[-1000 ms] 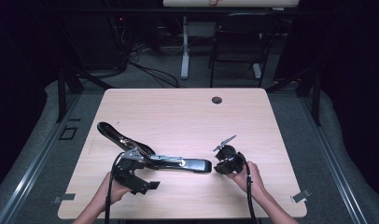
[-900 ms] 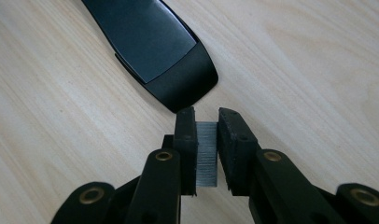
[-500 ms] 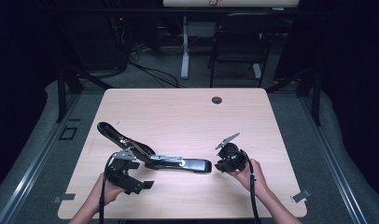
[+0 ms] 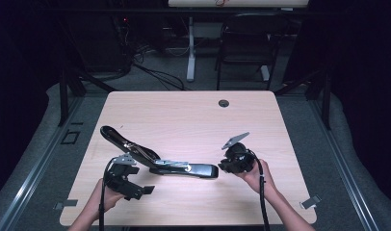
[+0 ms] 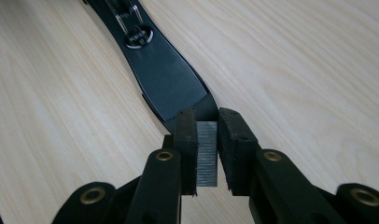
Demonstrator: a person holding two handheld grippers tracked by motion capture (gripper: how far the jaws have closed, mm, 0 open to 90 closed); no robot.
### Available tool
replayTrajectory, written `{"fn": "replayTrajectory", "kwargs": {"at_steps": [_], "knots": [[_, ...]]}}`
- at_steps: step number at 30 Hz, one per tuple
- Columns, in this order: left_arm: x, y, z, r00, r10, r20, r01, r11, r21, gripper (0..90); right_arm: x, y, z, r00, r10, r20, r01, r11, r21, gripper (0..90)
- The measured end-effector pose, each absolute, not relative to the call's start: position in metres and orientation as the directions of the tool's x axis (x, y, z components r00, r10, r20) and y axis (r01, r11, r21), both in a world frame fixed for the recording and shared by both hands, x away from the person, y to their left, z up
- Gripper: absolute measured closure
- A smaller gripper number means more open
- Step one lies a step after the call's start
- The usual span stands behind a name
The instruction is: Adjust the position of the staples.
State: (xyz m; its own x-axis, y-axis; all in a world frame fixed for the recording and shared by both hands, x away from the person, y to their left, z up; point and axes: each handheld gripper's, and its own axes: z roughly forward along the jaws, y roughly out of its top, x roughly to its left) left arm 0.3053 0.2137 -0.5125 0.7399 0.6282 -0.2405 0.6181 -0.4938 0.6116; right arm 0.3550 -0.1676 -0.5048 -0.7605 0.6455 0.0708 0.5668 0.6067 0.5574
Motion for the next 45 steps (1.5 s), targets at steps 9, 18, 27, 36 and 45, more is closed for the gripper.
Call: {"fn": "replayTrajectory", "kwargs": {"at_steps": [9, 18, 27, 36, 45], "knots": [[0.305, 0.223, -0.514, 0.707, 0.661, -0.252, 0.651, -0.467, 0.598, 0.1, 0.371, -0.158, -0.499, -0.8, 0.597, 0.061, 0.516, 0.633, 0.576, 78.6], [0.308, 0.225, -0.513, 0.695, 0.676, -0.243, 0.652, -0.453, 0.608, 0.1, 0.386, -0.134, -0.496, -0.842, 0.538, 0.041, 0.457, 0.671, 0.584, 78.6], [0.307, 0.221, -0.514, 0.713, 0.663, -0.229, 0.638, -0.476, 0.606, 0.1, 0.397, -0.113, -0.477, -0.876, 0.483, 0.015, 0.396, 0.7, 0.594, 78.6], [0.307, 0.221, -0.514, 0.717, 0.654, -0.241, 0.637, -0.475, 0.607, 0.1, 0.403, -0.092, -0.464, -0.903, 0.428, 0.017, 0.35, 0.715, 0.605, 78.6], [0.308, 0.222, -0.514, 0.722, 0.636, -0.274, 0.642, -0.466, 0.609, 0.1, 0.409, -0.078, -0.459, -0.918, 0.396, -0.001, 0.314, 0.728, 0.609, 78.6]]}}
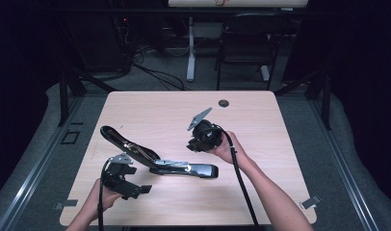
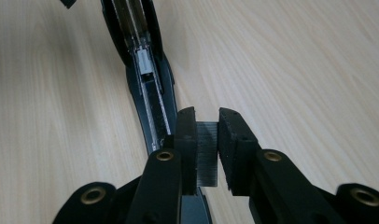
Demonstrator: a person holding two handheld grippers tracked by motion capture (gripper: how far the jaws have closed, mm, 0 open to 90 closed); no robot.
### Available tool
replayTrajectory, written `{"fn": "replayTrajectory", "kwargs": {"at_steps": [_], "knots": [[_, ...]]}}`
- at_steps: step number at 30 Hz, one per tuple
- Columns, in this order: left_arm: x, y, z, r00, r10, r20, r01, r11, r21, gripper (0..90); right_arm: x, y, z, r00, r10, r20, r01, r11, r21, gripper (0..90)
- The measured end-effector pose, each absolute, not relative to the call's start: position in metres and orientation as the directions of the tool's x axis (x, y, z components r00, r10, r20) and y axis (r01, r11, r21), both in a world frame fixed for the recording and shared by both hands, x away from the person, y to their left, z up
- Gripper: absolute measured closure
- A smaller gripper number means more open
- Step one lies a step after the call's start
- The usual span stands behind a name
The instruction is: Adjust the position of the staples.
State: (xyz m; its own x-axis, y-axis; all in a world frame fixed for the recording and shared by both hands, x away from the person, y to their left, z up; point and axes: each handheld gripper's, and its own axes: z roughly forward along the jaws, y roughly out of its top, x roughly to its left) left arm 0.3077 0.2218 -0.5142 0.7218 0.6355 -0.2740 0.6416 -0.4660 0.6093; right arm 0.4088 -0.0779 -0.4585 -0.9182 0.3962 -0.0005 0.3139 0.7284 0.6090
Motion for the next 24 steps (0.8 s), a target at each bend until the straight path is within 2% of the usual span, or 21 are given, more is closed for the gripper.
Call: {"fn": "replayTrajectory", "kwargs": {"at_steps": [24], "knots": [[0.309, 0.222, -0.516, 0.728, 0.623, -0.285, 0.643, -0.477, 0.599, 0.1, 0.413, -0.04, -0.459, -0.967, 0.256, -0.022, 0.194, 0.782, 0.592, 78.6]]}}
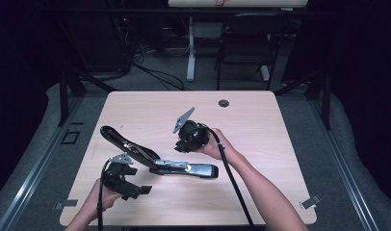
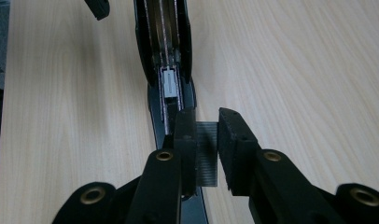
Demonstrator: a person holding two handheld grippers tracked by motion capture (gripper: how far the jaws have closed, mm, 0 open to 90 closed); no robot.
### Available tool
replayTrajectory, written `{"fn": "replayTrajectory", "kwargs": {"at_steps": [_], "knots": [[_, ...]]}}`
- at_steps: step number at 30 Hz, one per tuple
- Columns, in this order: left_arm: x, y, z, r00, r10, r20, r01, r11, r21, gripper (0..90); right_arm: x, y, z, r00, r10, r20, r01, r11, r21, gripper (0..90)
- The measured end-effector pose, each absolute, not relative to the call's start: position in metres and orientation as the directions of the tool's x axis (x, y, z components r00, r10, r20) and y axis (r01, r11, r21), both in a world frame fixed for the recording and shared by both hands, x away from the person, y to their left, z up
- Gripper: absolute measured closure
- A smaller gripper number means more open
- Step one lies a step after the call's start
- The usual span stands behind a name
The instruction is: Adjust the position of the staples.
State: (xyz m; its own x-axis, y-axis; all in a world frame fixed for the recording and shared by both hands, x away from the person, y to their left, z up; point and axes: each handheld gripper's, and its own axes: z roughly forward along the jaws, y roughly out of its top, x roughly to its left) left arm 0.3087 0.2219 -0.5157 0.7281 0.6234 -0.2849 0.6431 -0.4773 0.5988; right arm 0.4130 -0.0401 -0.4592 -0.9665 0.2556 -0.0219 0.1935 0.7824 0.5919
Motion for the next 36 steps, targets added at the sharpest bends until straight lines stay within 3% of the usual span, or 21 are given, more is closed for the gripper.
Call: {"fn": "replayTrajectory", "kwargs": {"at_steps": [21, 36], "knots": [[0.31, 0.218, -0.518, 0.73, 0.621, -0.285, 0.645, -0.49, 0.586, 0.1, 0.412, -0.021, -0.486, -0.988, 0.153, 0.018, 0.139, 0.832, 0.537, 78.6], [0.31, 0.22, -0.519, 0.731, 0.619, -0.287, 0.646, -0.495, 0.581, 0.1, 0.412, -0.022, -0.498, -0.991, 0.134, 0.022, 0.126, 0.851, 0.51, 78.6]]}}
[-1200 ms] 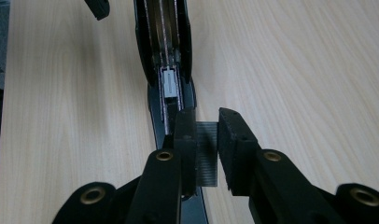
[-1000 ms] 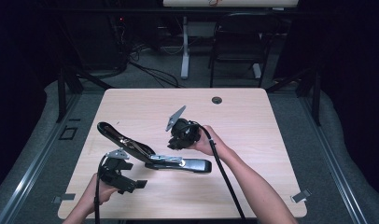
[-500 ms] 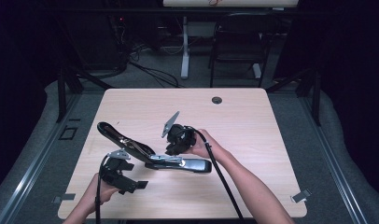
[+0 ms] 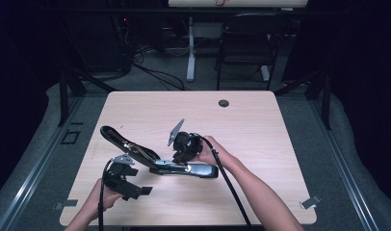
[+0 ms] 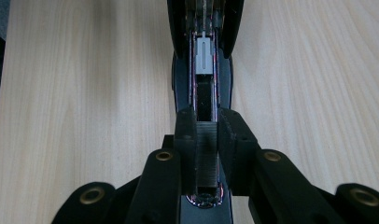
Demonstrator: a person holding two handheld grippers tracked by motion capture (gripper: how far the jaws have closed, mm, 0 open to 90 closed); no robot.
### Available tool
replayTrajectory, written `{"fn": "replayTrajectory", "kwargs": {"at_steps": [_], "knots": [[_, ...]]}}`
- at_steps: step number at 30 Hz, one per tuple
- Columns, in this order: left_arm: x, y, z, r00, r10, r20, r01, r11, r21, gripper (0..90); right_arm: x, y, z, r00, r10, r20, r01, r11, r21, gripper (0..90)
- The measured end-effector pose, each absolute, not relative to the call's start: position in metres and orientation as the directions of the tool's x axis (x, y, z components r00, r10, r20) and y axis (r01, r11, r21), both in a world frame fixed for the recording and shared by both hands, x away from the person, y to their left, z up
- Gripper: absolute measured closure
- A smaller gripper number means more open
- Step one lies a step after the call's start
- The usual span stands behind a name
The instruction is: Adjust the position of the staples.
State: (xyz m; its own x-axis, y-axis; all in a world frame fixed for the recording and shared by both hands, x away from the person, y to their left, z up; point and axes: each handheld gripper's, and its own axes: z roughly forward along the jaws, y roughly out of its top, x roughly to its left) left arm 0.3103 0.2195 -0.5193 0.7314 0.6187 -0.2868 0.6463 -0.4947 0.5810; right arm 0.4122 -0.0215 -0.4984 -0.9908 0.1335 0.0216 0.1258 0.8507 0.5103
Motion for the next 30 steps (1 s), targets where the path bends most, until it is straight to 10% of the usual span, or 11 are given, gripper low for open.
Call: {"fn": "replayTrajectory", "kwargs": {"at_steps": [30], "knots": [[0.311, 0.22, -0.519, 0.729, 0.626, -0.277, 0.648, -0.499, 0.576, 0.1, 0.413, -0.022, -0.512, -0.99, 0.14, 0.022, 0.132, 0.864, 0.486, 78.4]]}}
